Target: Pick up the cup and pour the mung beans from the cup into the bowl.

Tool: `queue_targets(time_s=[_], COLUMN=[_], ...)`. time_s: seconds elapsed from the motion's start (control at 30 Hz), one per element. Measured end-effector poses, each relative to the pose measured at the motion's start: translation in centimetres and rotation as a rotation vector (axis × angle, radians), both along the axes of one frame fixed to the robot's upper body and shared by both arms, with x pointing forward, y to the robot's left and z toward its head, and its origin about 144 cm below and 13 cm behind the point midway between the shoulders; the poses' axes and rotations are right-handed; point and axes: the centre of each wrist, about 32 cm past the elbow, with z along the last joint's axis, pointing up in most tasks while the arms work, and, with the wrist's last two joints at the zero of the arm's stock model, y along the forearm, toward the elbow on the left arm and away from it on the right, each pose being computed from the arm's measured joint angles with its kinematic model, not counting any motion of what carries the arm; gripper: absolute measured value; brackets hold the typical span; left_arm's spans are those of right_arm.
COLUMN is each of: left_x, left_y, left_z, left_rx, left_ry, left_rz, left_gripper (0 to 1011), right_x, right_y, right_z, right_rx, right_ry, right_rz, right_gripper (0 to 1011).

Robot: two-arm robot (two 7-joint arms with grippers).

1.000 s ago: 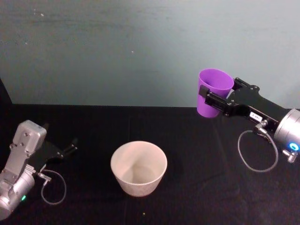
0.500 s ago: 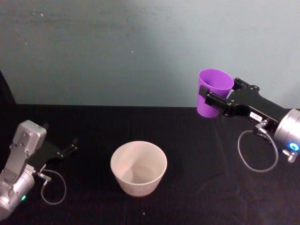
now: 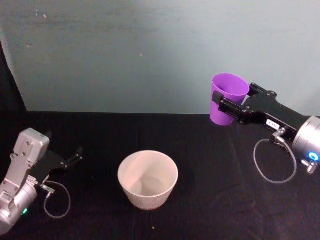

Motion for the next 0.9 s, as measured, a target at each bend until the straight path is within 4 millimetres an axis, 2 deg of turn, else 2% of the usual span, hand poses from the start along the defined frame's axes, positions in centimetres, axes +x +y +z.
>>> queue_targets(time_s=[0.9], left_x=[0.0], left_y=[0.0], left_z=[0.0], left_rx=[0.0], left_ry=[0.0], left_rz=[0.0], left_gripper=[1003], right_x=[0.0], right_y=[0.0], right_z=[0.0], right_rx=[0.0], right_ry=[0.0], right_rz=[0.0], right_gripper=[748])
